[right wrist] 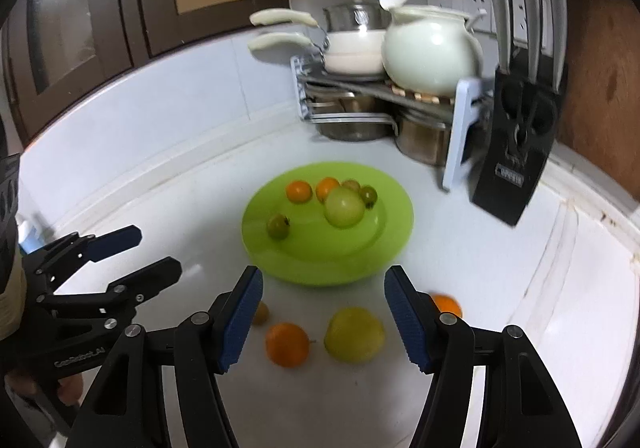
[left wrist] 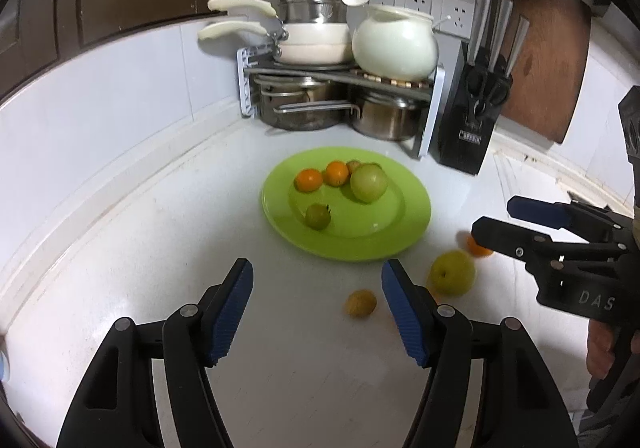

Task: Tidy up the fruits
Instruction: 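Withdraw both tools from the plate toward the remaining fruits, then move left tool to the tan speckled fruit while right tool approaches the yellow-green pomelo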

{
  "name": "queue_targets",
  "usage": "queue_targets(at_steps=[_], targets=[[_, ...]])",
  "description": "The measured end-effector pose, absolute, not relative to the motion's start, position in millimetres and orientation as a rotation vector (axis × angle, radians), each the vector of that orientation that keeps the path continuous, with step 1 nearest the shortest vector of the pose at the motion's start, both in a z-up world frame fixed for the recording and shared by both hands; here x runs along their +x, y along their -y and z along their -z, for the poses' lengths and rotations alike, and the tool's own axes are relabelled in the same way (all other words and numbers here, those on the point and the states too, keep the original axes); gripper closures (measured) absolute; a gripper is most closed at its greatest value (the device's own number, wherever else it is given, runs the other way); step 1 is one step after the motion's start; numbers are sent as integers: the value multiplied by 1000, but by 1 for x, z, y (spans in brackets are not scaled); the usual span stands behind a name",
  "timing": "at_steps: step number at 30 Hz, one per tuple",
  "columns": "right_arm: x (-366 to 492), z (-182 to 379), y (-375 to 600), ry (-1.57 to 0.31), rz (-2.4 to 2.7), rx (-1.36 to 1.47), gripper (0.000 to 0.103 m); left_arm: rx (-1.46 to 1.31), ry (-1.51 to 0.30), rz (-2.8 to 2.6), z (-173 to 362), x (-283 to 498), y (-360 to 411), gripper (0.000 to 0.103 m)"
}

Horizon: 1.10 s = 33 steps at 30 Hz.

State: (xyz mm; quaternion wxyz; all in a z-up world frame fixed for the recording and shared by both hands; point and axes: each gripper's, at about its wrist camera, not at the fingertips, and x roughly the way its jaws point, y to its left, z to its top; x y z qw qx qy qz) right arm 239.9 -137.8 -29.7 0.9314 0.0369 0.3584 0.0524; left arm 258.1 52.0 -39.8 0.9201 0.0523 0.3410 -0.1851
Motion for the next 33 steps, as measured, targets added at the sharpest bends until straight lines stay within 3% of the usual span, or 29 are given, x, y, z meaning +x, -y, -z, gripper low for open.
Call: queue_targets(at_steps=[30, 33], targets=[[235, 82, 151, -827, -15, 136, 39, 242, -797, 504, 108, 274, -24, 38], [239, 84, 153, -827, -18, 154, 39, 256, -791, 525, 110, 276, -19, 41]])
